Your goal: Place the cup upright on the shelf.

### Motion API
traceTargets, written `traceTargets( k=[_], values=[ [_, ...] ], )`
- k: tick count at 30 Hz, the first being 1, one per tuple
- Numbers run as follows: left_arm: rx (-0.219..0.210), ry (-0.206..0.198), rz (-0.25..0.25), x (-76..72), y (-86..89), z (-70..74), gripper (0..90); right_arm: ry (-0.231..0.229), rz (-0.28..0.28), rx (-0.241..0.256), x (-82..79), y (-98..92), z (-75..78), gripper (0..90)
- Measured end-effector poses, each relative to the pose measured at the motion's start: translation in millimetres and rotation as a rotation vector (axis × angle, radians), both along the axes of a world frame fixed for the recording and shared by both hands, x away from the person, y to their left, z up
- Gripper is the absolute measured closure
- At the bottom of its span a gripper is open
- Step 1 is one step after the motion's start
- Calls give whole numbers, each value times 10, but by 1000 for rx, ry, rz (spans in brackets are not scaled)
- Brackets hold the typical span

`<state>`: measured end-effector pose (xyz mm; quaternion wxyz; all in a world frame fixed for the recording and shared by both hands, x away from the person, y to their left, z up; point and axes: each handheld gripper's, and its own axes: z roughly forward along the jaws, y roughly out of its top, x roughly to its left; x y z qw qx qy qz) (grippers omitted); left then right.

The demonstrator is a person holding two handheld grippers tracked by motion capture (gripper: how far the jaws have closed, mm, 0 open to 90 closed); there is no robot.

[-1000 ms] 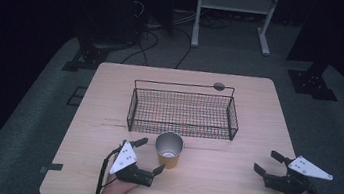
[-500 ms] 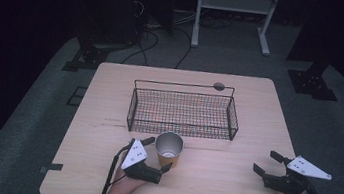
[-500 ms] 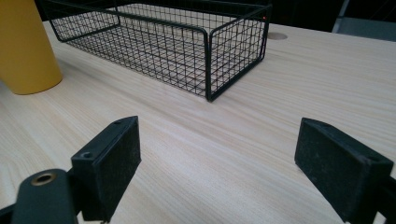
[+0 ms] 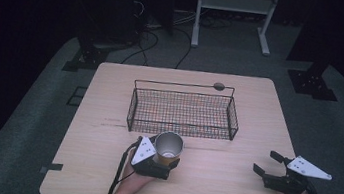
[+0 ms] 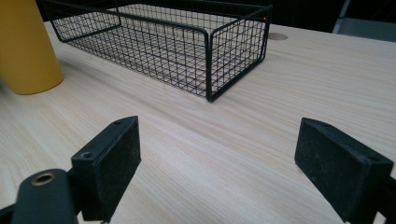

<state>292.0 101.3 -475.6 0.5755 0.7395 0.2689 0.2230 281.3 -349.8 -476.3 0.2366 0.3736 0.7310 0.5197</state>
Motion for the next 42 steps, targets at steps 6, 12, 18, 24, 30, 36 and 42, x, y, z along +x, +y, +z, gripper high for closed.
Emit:
traceTargets(
  k=[6, 12, 18, 24, 30, 36, 42],
  values=[
    [-14, -7, -7, 3, 12, 20, 59, -1, 2, -3, -2, 3, 0, 133],
    [0, -20, -20, -1, 17, 45, 131, -3, 2, -2, -3, 1, 1, 133],
    [-10, -21, -19, -1, 23, 57, 137, -3, -1, 2, -4, -4, 1, 134],
    [-31, -36, -31, -7, 2, 153, 138, -1, -5, 4, -2, -6, 1, 133],
    [-43, -63, -47, 14, -36, 316, 139, -1, -5, 4, -2, -7, 1, 133],
    [-43, -75, -54, 64, -61, 409, 139, -3, -4, 5, -3, -7, 2, 133],
    [-42, -82, -60, 138, -80, 509, 140, -3, -4, 7, -4, -10, 3, 134]
  ],
)
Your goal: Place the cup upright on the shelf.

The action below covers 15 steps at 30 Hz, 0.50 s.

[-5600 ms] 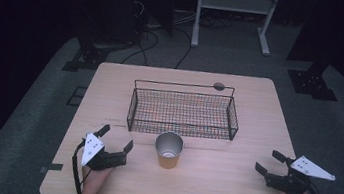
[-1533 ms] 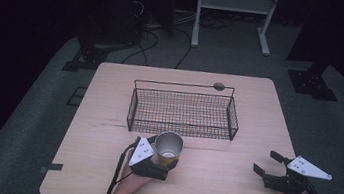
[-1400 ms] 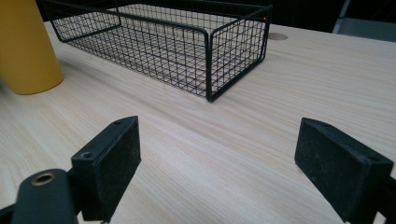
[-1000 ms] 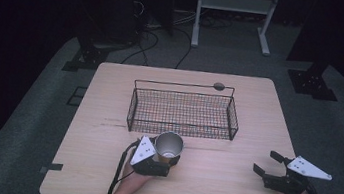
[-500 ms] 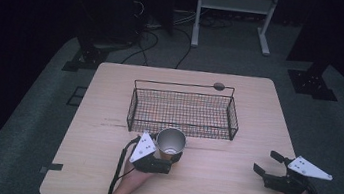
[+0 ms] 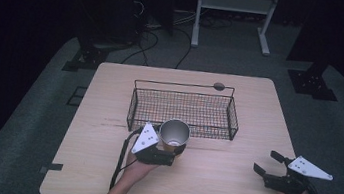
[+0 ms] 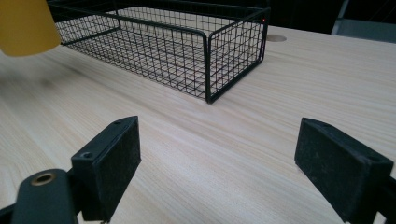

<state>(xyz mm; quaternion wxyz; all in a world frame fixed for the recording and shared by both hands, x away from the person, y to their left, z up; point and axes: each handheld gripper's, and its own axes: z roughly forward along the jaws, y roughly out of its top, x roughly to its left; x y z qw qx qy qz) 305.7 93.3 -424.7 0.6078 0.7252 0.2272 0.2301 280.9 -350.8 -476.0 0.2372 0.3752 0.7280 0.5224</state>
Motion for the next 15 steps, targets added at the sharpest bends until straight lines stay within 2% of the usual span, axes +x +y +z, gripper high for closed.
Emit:
traceTargets(
  k=[15],
  values=[
    [5, -15, -8, 261, -56, 294, 140, -2, 1, 12, -1, -13, 4, 133]
  ],
)
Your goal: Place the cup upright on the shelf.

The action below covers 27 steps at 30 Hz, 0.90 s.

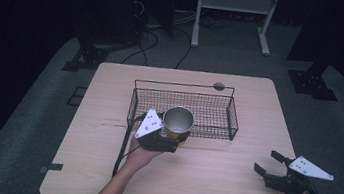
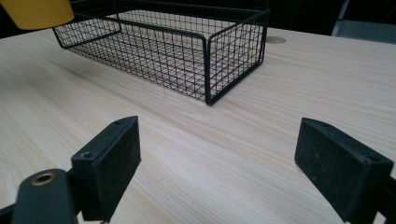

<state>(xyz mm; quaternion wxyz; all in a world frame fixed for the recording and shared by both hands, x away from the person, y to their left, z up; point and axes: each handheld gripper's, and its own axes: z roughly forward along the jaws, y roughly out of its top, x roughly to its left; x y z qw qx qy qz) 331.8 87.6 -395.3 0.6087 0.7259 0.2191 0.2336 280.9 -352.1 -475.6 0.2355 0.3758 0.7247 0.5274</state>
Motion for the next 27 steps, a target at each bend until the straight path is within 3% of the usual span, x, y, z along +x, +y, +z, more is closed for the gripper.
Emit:
traceTargets(
  k=[4, 17, 27],
  values=[
    [-14, 5, -2, 76, -20, 64, 140, 1, -1, 2, 0, -1, 0, 133],
    [-4, -9, 0, 270, -64, 219, 141, -3, 2, 7, -2, -5, 2, 133],
    [-15, 24, -2, 458, -51, 278, 141, -2, 1, 11, -1, -8, 2, 133]
  ],
)
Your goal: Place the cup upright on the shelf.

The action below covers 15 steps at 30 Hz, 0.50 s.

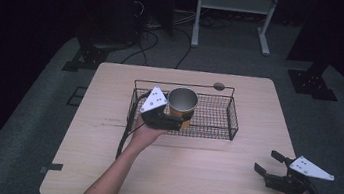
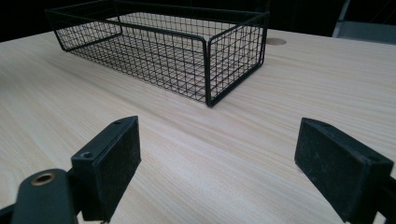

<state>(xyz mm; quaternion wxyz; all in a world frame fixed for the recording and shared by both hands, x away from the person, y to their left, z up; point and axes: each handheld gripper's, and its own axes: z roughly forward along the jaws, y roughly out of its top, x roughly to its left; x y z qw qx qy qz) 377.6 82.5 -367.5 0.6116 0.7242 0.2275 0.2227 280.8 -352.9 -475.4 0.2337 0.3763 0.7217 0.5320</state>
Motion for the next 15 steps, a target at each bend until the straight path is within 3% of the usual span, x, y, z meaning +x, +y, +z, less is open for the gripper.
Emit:
traceTargets(
  k=[3, 15],
  values=[
    [18, -1, 5, 45, -5, 16, 140, 0, 1, 1, 0, -2, 0, 133],
    [5, 21, 13, 224, 31, 47, 141, -1, 1, 0, 3, -2, -1, 133]
  ],
)
